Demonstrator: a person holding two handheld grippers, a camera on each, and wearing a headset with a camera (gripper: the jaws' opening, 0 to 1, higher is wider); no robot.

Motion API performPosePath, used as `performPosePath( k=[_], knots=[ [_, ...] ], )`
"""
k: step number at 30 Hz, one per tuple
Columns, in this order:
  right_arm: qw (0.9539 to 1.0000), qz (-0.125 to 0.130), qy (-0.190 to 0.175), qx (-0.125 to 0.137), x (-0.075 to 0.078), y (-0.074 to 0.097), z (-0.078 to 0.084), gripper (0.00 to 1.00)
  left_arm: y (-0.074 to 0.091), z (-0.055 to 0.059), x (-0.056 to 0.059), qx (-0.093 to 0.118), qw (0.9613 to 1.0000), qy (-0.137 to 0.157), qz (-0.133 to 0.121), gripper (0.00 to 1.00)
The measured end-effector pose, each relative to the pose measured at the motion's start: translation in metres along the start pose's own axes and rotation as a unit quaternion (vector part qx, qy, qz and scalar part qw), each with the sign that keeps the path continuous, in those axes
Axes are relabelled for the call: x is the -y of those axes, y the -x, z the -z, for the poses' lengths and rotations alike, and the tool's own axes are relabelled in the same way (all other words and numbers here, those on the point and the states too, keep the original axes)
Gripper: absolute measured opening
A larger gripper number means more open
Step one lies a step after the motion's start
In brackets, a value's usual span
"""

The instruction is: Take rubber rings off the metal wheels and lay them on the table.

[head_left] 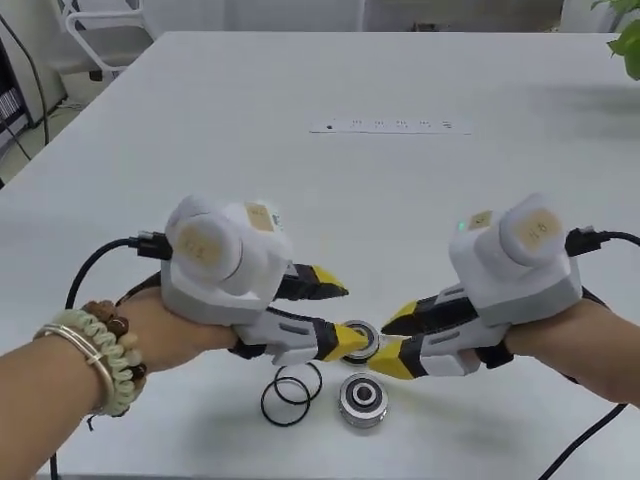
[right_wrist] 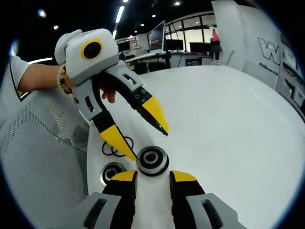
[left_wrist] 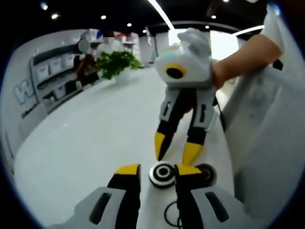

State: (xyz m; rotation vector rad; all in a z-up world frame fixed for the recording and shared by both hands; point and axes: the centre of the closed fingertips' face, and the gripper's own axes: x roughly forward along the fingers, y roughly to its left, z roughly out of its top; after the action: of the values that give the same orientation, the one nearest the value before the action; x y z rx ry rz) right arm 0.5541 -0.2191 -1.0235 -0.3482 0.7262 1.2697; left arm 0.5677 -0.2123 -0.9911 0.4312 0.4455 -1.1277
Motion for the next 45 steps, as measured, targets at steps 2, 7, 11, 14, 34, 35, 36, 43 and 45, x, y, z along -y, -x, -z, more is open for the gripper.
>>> performPosePath(
  k=[2,7,11,14,34,35,36,43,45],
  knots=[
    [1.0,0.0,0.001,0.001,0.0,0.0,-0.001,0.26,-0.001,0.001,0.001,-0.002,1.0,0.001,0.0,0.23],
    [1.0,0.001,0.005,-0.003,-0.001,-0.002,0.0,0.26,-0.005,0.01,0.006,-0.02,0.9998,0.003,0.008,0.23],
    [0.9999,0.0,0.009,-0.007,-0.003,-0.003,0.001,0.26,-0.007,0.011,0.008,-0.022,0.9997,0.006,0.01,0.22],
    [0.9999,0.001,0.014,-0.004,-0.003,-0.003,-0.001,0.26,-0.007,0.011,0.006,-0.02,0.9996,0.019,0.004,0.2],
    [0.9994,0.005,0.035,-0.005,-0.001,-0.002,0.0,0.18,-0.008,0.014,0.007,-0.013,0.9988,0.047,0.0,0.14],
    [0.9993,0.004,0.036,-0.005,-0.001,-0.002,0.0,0.18,-0.008,0.013,0.007,-0.013,0.9988,0.047,0.0,0.14],
    [0.9993,0.004,0.036,-0.005,-0.001,-0.002,0.0,0.17,-0.008,0.013,0.007,-0.012,0.9988,0.048,-0.001,0.14],
    [0.9992,0.01,0.036,-0.015,0.004,0.001,0.005,0.06,-0.008,0.013,0.007,-0.01,0.9988,0.048,-0.002,0.14],
    [0.9993,0.012,0.033,-0.014,0.006,0.001,0.004,0.01,-0.008,0.013,0.007,-0.009,0.9988,0.048,-0.002,0.14]
  ],
)
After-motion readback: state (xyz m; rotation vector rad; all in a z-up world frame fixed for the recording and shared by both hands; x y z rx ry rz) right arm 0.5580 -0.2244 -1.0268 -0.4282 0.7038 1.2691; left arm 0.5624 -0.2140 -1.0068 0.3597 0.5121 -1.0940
